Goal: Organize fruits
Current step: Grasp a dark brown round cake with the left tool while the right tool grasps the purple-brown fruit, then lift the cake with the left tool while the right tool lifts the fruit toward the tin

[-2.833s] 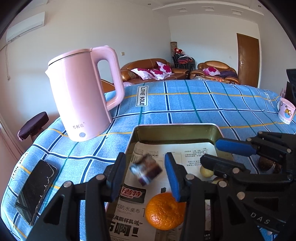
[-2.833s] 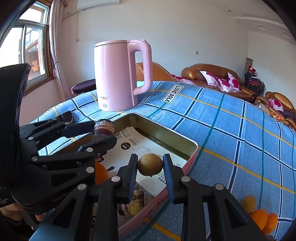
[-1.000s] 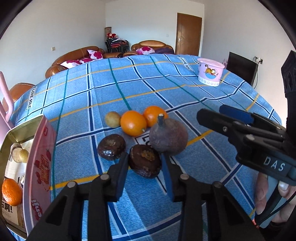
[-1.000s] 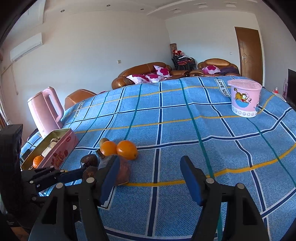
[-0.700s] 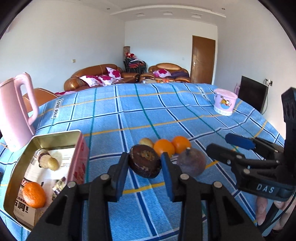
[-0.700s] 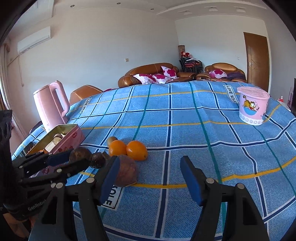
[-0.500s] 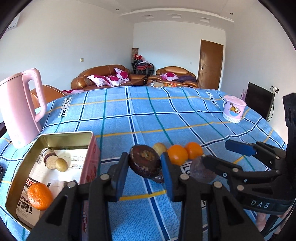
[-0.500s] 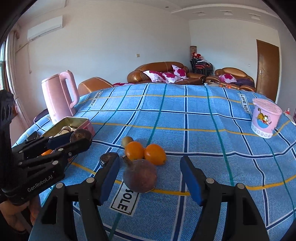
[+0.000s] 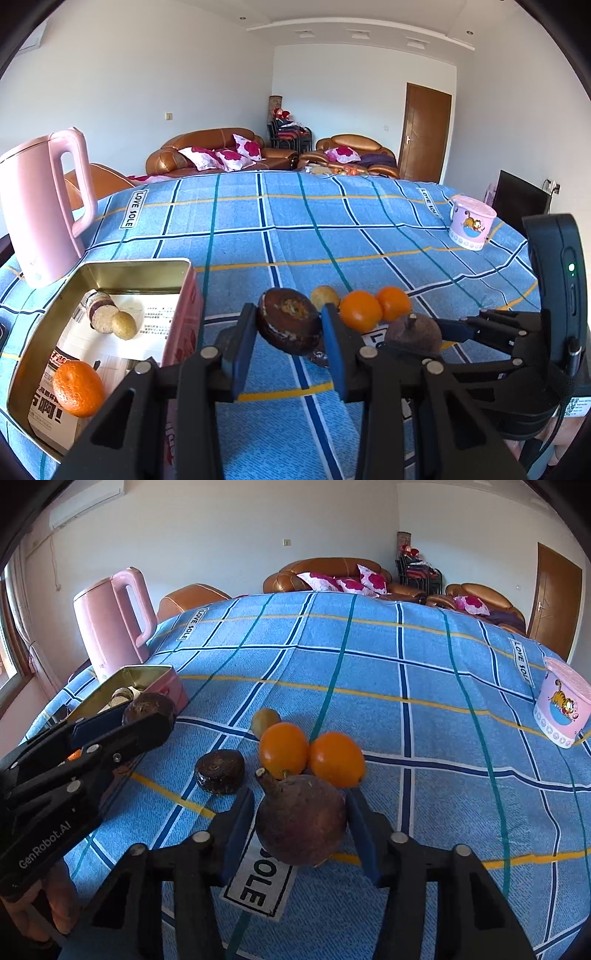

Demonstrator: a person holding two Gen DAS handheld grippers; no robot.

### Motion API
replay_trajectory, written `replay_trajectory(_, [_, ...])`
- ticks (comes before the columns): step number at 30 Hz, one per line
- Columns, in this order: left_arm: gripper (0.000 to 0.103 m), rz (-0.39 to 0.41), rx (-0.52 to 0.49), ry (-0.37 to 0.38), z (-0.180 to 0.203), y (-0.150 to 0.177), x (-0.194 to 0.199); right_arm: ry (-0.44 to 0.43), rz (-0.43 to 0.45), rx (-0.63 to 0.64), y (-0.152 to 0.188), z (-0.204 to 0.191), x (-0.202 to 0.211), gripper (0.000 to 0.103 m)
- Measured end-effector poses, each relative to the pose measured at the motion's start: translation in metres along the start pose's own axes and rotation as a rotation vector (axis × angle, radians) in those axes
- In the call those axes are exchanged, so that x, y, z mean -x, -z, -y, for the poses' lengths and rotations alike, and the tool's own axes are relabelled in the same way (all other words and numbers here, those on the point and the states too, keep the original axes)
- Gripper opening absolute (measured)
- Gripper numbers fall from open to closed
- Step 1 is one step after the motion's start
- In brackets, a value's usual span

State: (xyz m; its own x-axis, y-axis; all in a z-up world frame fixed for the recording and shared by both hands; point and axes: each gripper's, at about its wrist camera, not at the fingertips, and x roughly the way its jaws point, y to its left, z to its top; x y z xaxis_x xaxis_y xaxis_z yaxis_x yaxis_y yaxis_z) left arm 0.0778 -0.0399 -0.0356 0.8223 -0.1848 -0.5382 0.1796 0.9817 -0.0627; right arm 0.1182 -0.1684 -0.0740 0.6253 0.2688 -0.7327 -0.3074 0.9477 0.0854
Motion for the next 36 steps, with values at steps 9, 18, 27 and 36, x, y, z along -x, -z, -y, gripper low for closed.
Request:
replay_trajectory(9, [0.037,0.003,0.006,0.009,-0.001,0.000,0.001,-0.050,0.009,-0.022,0.006,0.003,0.004,0.050])
replay_trajectory(18, [0.037,0.018,0.005,0.016,-0.001,0.000,0.004,-0.016,0.120,0.010,0.001,-0.004,0.021,0.050])
replay_trajectory(27, [0.037,0.053,0.005,0.015,-0.001,0.001,0.010,0.003,0.184,0.013,-0.006,-0.005,0.024,0.050])
replay_trajectory(36, [0.037,0.089,-0.001,0.001,0.000,0.001,0.017,0.000,0.254,0.027,-0.005,-0.010,0.034,0.050])
